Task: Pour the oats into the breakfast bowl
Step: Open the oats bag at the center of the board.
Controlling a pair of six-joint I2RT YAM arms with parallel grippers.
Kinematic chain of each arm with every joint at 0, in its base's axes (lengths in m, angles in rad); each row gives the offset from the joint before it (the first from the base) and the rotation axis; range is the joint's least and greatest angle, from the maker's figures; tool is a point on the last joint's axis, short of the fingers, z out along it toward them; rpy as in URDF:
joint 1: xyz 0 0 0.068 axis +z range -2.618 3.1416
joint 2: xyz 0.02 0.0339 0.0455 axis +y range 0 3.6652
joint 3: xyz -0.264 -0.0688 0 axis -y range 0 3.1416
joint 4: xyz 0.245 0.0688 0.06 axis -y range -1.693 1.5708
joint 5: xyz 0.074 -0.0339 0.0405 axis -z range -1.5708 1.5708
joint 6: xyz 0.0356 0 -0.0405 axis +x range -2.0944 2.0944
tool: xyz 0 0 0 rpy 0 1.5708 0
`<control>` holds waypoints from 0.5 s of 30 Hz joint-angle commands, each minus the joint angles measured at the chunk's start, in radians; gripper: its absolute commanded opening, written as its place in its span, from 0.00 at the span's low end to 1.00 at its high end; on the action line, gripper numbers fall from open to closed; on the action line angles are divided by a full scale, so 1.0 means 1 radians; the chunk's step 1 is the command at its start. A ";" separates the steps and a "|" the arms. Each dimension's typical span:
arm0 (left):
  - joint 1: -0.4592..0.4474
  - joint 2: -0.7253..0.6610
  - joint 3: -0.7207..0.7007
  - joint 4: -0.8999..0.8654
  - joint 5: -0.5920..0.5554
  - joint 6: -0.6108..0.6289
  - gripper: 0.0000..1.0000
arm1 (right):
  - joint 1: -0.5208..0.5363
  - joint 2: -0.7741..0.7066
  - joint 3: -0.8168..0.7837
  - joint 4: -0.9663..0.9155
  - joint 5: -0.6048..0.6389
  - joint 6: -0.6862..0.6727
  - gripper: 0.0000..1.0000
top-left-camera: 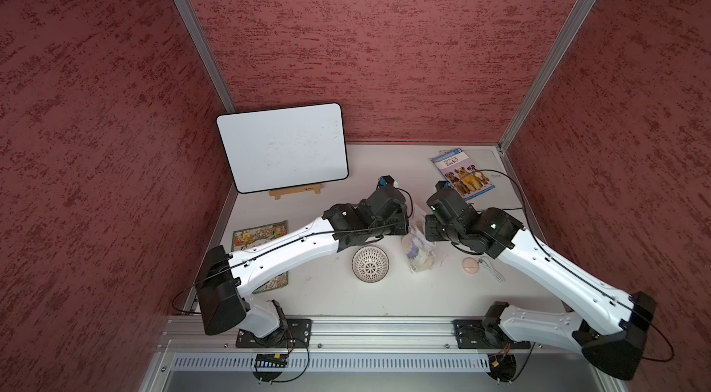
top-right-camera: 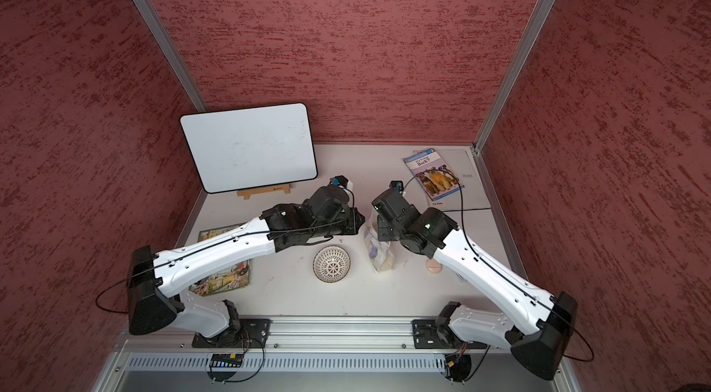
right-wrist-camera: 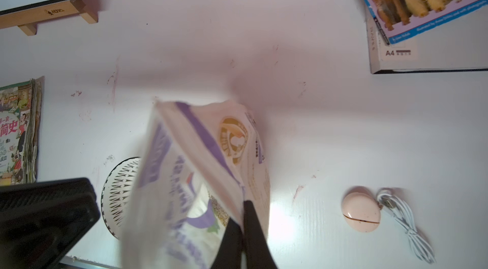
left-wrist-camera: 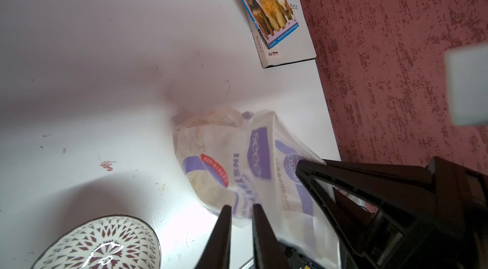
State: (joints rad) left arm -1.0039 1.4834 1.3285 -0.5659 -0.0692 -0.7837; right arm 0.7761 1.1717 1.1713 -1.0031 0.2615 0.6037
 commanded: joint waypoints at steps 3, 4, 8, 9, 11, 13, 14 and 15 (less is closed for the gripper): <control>0.003 0.059 0.043 -0.021 0.030 0.023 0.36 | 0.001 0.037 0.028 0.121 -0.039 0.000 0.00; 0.000 0.060 0.041 -0.018 0.028 0.020 0.42 | 0.001 0.047 0.036 0.124 -0.038 0.003 0.00; -0.016 0.044 0.035 -0.002 0.017 0.005 0.57 | 0.003 0.066 0.053 0.135 -0.033 0.010 0.00; -0.016 0.042 0.034 -0.003 0.012 -0.002 0.59 | 0.003 0.068 0.055 0.138 -0.033 0.011 0.00; -0.016 0.047 0.034 -0.005 0.005 -0.010 0.60 | 0.003 0.069 0.056 0.144 -0.036 0.011 0.00; -0.015 0.059 0.040 -0.013 -0.003 -0.018 0.60 | 0.004 0.071 0.056 0.147 -0.038 0.014 0.00; -0.012 0.067 0.043 -0.020 -0.007 -0.023 0.60 | 0.005 0.071 0.056 0.149 -0.040 0.013 0.00; -0.009 0.073 0.044 -0.019 -0.007 -0.026 0.60 | 0.006 0.069 0.056 0.150 -0.043 0.014 0.00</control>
State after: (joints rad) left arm -1.0145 1.5379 1.3540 -0.5789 -0.0628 -0.7944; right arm 0.7761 1.2503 1.1847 -0.9302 0.2264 0.6056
